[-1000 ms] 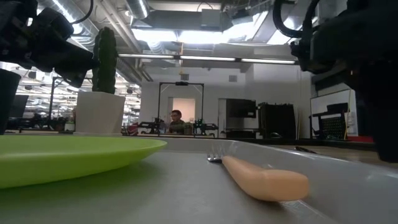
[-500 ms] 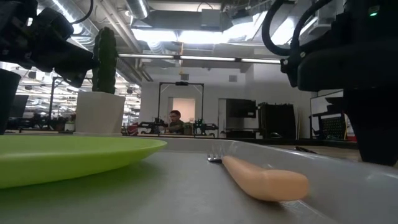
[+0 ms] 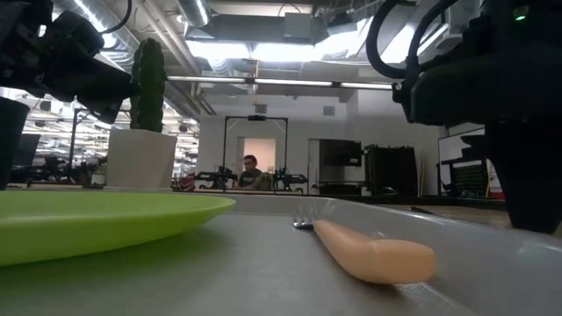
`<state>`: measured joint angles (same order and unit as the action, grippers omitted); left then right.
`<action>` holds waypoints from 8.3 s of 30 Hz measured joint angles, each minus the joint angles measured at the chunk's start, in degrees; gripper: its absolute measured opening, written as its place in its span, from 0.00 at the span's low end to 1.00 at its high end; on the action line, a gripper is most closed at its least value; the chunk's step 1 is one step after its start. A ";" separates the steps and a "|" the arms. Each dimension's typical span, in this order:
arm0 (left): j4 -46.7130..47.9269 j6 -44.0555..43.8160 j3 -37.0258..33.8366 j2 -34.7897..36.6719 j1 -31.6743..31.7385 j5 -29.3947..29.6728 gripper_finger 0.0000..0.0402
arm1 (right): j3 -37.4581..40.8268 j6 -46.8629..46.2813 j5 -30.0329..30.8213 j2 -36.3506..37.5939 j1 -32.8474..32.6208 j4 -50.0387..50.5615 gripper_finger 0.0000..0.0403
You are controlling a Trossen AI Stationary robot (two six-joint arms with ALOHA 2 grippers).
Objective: Pick and place plate/cup/fork/spoon on tray
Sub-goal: Put the black spoon on the gray serving tray to the left of the orange fork
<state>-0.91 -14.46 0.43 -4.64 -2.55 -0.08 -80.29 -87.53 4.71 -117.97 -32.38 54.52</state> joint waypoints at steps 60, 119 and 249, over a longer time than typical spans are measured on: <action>0.00 0.01 0.00 0.00 0.02 0.00 0.25 | -19.89 -22.78 4.24 -10.93 6.91 -13.62 0.03; 0.00 0.02 -0.01 0.01 0.01 0.01 0.25 | -19.85 -21.74 4.76 -11.93 7.54 -12.92 0.11; 0.00 0.02 0.00 0.00 0.00 0.00 0.25 | -6.45 64.66 18.17 -4.13 4.14 -29.32 0.12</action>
<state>-0.91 -14.44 0.42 -4.64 -2.54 -0.08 -86.74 -22.88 22.88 -122.10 -28.24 25.21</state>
